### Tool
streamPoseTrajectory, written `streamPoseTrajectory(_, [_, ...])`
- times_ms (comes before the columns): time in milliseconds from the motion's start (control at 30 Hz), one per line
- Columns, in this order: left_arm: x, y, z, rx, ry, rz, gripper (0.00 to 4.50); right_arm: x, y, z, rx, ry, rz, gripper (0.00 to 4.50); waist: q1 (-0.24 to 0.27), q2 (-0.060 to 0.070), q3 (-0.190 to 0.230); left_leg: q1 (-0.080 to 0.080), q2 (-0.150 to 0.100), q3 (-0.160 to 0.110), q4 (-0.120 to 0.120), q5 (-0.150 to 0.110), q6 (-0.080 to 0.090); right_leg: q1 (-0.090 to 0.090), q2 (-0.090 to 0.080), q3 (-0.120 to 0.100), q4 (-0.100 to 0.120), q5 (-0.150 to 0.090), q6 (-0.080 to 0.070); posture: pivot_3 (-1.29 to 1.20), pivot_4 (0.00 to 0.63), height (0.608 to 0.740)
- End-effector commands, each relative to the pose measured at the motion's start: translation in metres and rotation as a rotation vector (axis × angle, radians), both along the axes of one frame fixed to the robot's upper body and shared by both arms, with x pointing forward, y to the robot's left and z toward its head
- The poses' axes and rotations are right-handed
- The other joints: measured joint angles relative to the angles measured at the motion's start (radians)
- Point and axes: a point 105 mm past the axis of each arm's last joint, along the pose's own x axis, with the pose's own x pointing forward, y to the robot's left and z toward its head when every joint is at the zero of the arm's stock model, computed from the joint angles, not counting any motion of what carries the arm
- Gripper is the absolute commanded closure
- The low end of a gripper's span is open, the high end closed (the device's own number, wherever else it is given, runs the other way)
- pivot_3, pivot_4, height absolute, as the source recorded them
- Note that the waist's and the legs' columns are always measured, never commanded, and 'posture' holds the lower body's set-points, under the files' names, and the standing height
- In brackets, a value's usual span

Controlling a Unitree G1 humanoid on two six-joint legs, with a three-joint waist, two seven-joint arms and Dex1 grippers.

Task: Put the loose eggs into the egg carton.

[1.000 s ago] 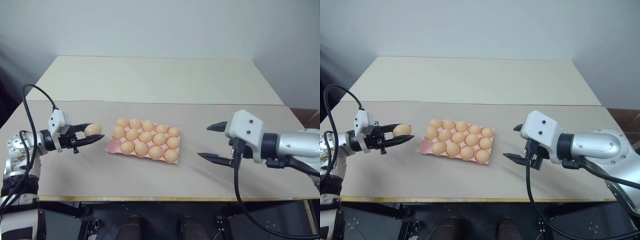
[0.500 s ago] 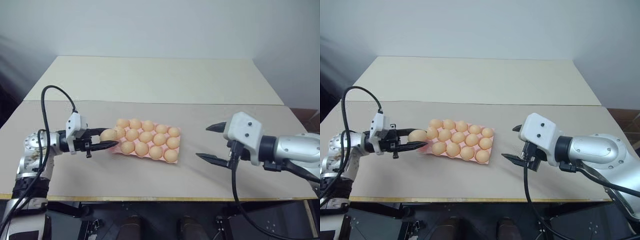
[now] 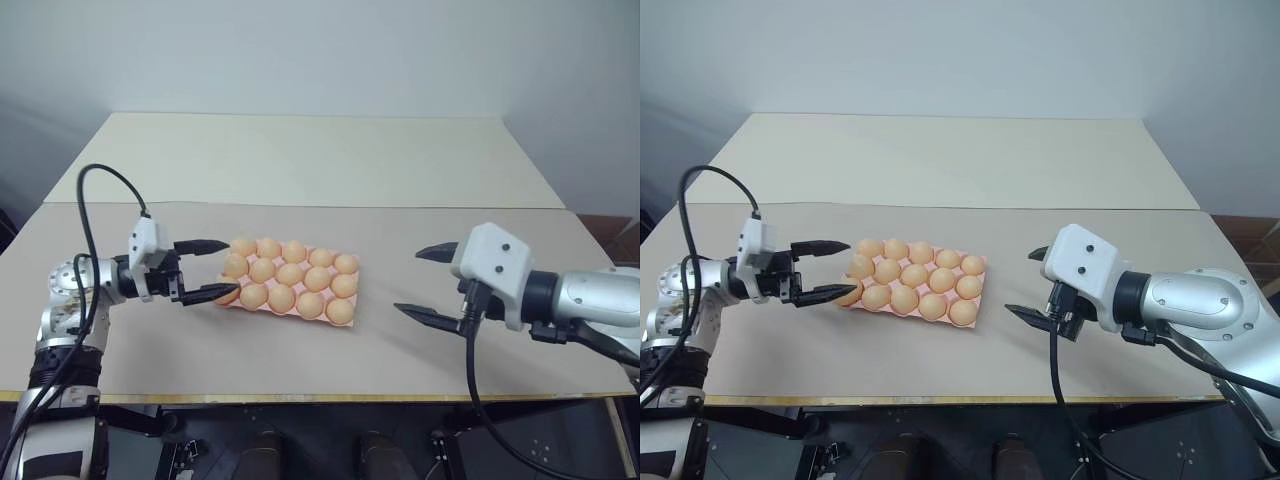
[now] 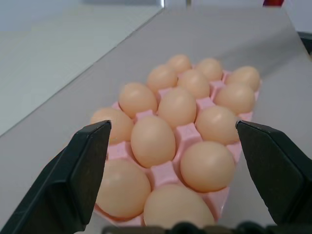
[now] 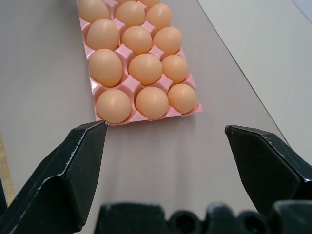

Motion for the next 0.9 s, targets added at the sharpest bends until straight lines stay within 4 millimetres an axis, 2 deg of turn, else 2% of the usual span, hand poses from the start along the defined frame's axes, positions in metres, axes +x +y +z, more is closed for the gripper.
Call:
streamPoseTrajectory(33, [-0.010,0.015,0.028,-0.006,-0.072,0.025,0.05,-0.001,-0.002,0.010,-0.006,-0.047,-0.005,0.00,-0.002,0.000,0.000,0.000,0.000,0.000,0.000,0.000,0.000,0.000,0.000,0.000,0.000,0.000,0.000,0.00,0.150,0.740])
streamPoseTrajectory(433, [-0.061,0.061,0.041,0.139,-0.049,0.185,0.05,0.000,-0.008,0.007,-0.034,-0.003,0.046,0.00,-0.001,0.000,0.000,0.001,0.003,0.001,-0.001,0.000,0.000,0.000,0.000,0.001,-0.001,0.000,0.000,0.00,0.150,0.740])
streamPoseTrajectory(700, [-0.085,0.078,0.042,0.163,-0.024,0.292,0.05,0.000,-0.018,0.006,-0.085,0.025,0.110,0.00,0.001,0.000,0.000,0.002,0.004,0.002,-0.001,0.000,0.000,0.000,0.000,0.001,-0.001,0.000,0.000,0.00,0.150,0.740])
streamPoseTrajectory(900, [-0.099,0.078,0.043,0.172,-0.030,0.328,0.05,-0.001,-0.022,0.002,-0.088,0.060,0.147,0.00,0.001,0.000,0.000,0.002,0.005,0.003,-0.001,0.000,0.000,0.001,0.000,0.001,-0.001,0.000,0.000,0.00,0.150,0.740])
